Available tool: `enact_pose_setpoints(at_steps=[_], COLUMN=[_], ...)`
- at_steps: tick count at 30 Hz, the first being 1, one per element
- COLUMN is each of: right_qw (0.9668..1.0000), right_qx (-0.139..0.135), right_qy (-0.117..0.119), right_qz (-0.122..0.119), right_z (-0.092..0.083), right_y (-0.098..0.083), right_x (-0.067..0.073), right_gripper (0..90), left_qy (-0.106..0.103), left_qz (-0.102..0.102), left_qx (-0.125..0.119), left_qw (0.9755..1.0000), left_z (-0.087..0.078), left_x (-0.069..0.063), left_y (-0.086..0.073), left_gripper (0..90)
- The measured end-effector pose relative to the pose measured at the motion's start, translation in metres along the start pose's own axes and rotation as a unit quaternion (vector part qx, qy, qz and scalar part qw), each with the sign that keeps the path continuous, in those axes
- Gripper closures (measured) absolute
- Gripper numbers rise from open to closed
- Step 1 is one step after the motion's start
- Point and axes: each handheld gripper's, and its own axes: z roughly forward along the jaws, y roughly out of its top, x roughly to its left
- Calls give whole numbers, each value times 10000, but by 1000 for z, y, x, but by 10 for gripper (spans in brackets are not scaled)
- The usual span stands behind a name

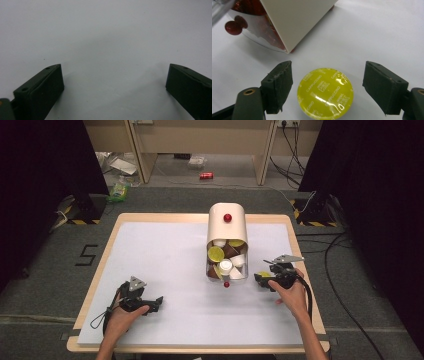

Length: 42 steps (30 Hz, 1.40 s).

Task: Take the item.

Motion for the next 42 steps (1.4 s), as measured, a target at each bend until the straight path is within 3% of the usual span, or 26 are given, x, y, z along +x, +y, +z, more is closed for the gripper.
enact_pose_setpoints(at_steps=[10, 18, 33, 42], right_qw=[10000, 10000, 9999, 9999], right_qx=[55, 67, 88, 135], right_qy=[53, 22, 46, 28], right_qz=[-47, 47, -54, -30], right_z=[-11, -23, -38, -48], right_y=[-4, -15, -39, -54], right_x=[6, 7, 21, 21], right_gripper=[206, 193, 207, 207], left_qy=[-2, 0, 2, 2], left_qz=[-2, -1, -1, 1], left_qx=[-2, -1, -2, -1], left_qw=[10000, 10000, 10000, 10000], left_z=[0, 0, 0, 0], left_x=[0, 0, 0, 0], left_y=[0, 0, 0, 0], left_gripper=[10, 10, 10, 10])
